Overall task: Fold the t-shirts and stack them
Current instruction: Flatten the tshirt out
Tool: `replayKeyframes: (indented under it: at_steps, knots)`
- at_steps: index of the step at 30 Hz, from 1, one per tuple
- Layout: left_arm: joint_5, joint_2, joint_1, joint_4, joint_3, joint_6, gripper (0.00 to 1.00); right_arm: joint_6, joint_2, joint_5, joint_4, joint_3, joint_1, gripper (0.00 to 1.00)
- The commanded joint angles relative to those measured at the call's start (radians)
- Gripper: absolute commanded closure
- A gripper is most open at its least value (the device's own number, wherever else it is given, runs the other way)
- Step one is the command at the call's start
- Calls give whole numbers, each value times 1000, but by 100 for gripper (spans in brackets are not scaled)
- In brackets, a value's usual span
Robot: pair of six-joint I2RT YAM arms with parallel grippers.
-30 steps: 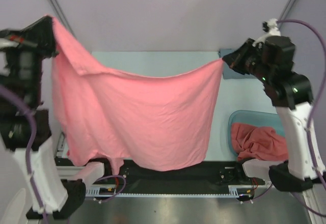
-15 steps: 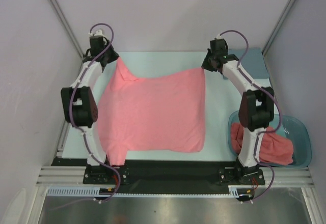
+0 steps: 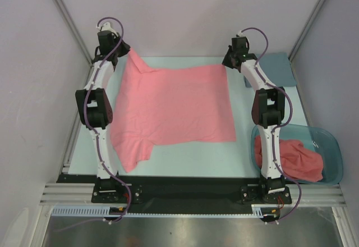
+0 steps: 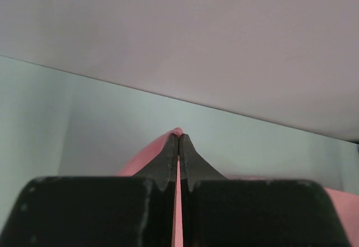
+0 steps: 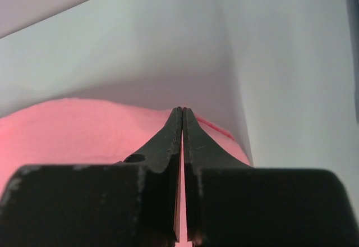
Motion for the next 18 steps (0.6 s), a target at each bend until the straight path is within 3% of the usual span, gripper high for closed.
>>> replayKeyframes:
  at_steps: [1, 18]
  knots:
    - [37, -16, 23, 56, 39, -24, 100, -17, 19, -15, 17, 65, -10, 100]
    - [100, -140, 32, -105, -32, -14, 99, 9, -27, -68, -89, 50, -33, 100]
